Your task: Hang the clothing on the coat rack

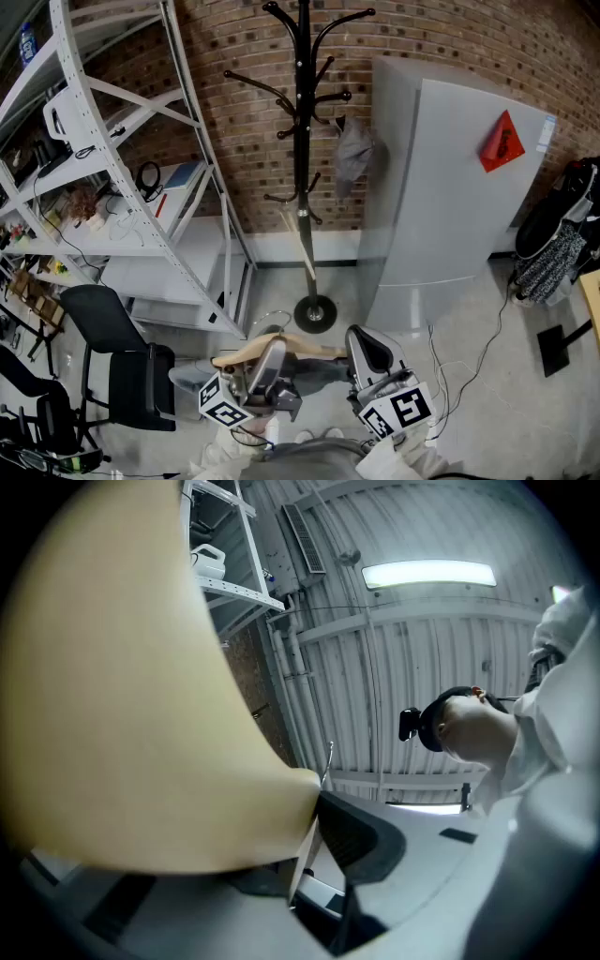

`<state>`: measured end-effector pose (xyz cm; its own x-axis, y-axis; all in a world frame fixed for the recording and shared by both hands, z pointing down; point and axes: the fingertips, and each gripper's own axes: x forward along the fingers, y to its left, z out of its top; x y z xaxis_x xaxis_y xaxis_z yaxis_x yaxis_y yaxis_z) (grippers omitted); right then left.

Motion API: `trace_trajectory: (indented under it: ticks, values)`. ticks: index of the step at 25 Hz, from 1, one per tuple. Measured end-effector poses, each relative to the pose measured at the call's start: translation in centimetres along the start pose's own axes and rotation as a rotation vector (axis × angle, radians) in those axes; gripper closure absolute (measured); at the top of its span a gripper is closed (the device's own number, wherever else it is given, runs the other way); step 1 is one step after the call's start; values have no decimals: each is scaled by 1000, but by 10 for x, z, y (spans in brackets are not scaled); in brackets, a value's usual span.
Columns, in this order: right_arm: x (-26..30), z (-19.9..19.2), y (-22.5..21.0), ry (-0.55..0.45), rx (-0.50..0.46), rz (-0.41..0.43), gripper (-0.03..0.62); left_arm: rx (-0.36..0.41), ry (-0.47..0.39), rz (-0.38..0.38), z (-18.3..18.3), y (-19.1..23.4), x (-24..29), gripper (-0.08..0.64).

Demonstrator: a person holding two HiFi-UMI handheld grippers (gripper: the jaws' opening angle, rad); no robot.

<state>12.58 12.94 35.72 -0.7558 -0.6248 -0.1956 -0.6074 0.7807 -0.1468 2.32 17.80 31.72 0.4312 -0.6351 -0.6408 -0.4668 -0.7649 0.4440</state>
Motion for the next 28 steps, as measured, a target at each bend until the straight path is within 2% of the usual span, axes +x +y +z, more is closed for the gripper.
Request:
trace_trajectory:
  ticks: [8, 16, 28]
  values:
    - [-16, 0, -27, 13, -2, 6, 568, 8, 2, 11, -30, -11, 16, 462]
    - [-13, -3, -30, 28, -3, 26, 568, 21, 13, 8, -38, -7, 28, 462]
    - [40, -24, -45, 37, -7, 11, 568, 0, 22, -30, -24, 47, 40, 462]
